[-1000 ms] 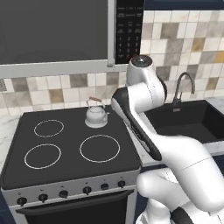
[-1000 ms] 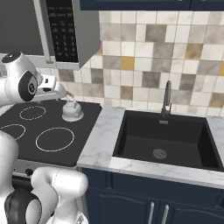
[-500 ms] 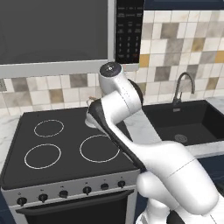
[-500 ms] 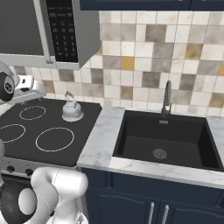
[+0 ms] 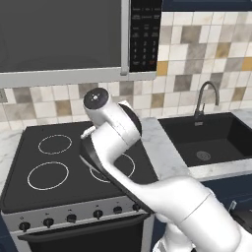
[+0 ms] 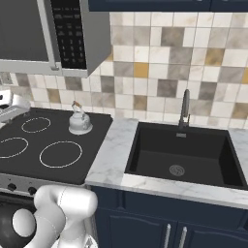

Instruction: The kettle is done boiling. Turn off the stove, then wait for 300 timesteps before moving the kettle to the dining table.

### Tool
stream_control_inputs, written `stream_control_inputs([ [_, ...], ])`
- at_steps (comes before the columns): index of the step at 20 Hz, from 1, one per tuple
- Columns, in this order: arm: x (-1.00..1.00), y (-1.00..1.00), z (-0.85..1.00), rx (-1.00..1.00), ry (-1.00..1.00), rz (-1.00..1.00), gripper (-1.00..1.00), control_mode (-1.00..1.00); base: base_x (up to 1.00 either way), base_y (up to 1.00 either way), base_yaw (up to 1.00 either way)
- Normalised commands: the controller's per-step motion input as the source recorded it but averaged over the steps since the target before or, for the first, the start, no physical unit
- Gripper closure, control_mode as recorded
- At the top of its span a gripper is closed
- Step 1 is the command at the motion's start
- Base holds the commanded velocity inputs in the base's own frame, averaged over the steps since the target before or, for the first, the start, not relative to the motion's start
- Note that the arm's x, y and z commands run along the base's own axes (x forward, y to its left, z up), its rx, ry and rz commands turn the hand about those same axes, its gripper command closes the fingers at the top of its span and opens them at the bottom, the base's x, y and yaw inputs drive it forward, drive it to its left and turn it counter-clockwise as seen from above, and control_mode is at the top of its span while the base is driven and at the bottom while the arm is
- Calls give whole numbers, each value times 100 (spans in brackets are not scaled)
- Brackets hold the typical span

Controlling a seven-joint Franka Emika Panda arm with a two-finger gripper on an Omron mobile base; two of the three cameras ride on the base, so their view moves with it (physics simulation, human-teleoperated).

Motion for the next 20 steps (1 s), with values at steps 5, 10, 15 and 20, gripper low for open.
stream_control_inputs([
  [5, -33, 25, -31, -2, -6, 1, -100, -100, 0, 0, 0],
  [10, -25, 19, -31, 0, -1, 0, -100, -100, 0, 0, 0],
  [15, -32, 11, -32, -2, 0, 0, -100, -100, 0, 0, 0],
  [20, -30, 5, -32, 0, 0, 0, -100, -100, 0, 0, 0],
])
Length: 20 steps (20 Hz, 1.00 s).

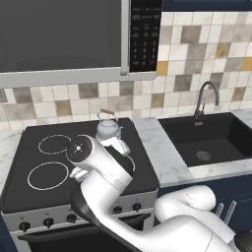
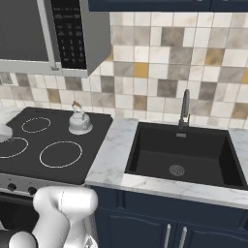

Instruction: The kettle is done boiling. Turn off the stove, then wait for 300 timesteps before moving the kettle to the dining table.

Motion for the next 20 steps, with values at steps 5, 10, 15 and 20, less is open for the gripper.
stream_control_inputs([
  [5, -30, 7, -27, 0, 0, 0, -100, -100, 0, 0, 0],
  [10, -22, 19, -26, -3, -2, 0, -100, -100, 0, 0, 0],
  [15, -16, 24, -34, -6, -7, 1, -100, -100, 0, 0, 0],
  [20, -15, 26, -34, -7, -11, 2, -100, -100, 0, 0, 0],
])
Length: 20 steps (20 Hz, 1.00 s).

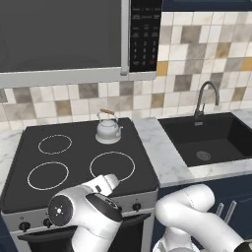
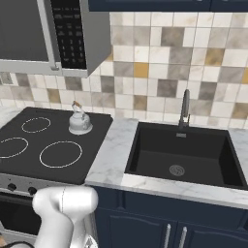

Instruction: The kettle is done boiling. Turn off the stove, then wait for 300 timesteps before moving the kettle to the dining table.

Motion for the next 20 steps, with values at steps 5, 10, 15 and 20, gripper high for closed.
stream_control_inputs([
  [5, -7, 18, -35, -7, -14, 2, -100, -100, 0, 0, 0],
  [10, -1, 11, -37, -9, -15, 4, -100, -100, 0, 0, 0],
  [15, 0, 5, -37, -9, -16, 4, -100, -100, 0, 0, 0],
  [20, 0, 1, -34, -3, -12, 4, -100, -100, 0, 0, 0],
])
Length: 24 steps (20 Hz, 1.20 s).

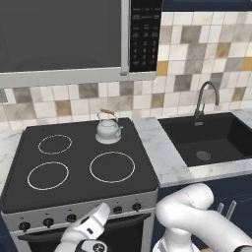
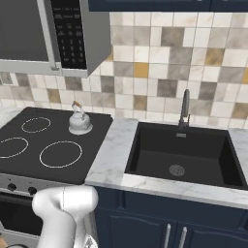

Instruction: The kettle is done boiling. Turn off the stove, then wait for 300 timesteps before moving the kettle to the dining table.

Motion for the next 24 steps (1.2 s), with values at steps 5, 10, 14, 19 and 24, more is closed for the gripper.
stream_control_inputs([
  [5, 0, 0, -31, -1, -10, 5, -100, -100, 0, 0, 0],
  [10, 6, 3, -34, 0, -4, 7, -100, -100, 0, 0, 0],
  [14, 11, 2, -36, 0, -1, 8, -100, -100, 0, 0, 0],
  [19, 13, 8, -36, 0, -1, 9, -100, -100, 0, 0, 0],
  [24, 14, 13, -33, 0, -1, 10, -100, -100, 0, 0, 0],
])
